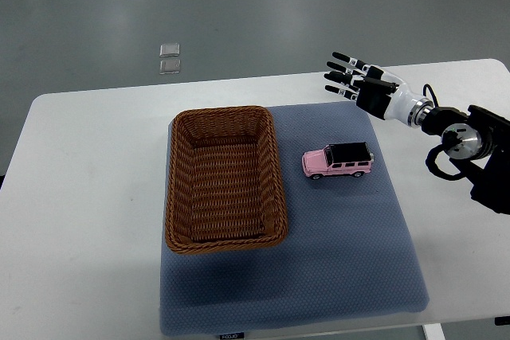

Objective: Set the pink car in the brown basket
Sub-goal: 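Move the right hand toward the pink toy car, fingers open, then lower the right hand over the pink car and close fingers around it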

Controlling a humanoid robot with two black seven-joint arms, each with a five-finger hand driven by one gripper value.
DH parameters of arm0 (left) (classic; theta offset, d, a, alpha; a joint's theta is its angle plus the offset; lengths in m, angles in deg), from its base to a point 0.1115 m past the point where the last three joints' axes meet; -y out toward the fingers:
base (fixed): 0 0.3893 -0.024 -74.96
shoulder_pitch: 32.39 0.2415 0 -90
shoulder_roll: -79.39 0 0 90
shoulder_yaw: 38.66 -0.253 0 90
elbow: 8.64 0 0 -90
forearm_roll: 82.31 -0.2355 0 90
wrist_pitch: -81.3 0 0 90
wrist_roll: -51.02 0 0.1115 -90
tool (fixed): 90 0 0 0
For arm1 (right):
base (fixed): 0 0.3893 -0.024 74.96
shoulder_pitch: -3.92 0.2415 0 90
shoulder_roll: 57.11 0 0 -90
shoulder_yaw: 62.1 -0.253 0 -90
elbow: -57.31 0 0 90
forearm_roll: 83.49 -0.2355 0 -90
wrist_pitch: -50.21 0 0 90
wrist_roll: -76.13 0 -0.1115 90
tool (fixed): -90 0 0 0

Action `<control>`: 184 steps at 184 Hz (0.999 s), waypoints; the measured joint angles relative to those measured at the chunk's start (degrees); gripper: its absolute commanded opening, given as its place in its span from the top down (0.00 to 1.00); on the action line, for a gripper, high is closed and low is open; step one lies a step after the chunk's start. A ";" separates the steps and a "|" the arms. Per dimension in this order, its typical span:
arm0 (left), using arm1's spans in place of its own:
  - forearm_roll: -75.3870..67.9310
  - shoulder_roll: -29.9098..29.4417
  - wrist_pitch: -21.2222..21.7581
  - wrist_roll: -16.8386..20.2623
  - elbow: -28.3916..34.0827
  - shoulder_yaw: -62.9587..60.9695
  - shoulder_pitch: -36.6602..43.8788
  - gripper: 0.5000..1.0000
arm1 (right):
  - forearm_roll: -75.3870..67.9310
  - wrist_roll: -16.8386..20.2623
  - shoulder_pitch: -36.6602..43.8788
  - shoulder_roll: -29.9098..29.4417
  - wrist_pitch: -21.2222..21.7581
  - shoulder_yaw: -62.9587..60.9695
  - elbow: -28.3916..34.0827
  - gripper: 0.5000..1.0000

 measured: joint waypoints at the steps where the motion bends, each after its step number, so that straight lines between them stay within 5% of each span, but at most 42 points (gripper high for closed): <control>1: 0.00 0.00 0.00 0.00 0.00 0.00 0.00 0.00 | 0.00 0.00 -0.02 0.01 0.00 -0.01 0.00 0.15; 86: 0.01 0.00 0.00 0.02 -0.04 0.01 -0.08 0.00 | 8.28 -0.70 1.43 1.07 5.55 -0.05 0.35 0.16; 184: 0.01 0.00 0.00 0.02 -0.04 0.05 -0.05 0.00 | 64.26 -20.49 4.09 9.09 6.71 0.39 5.98 0.16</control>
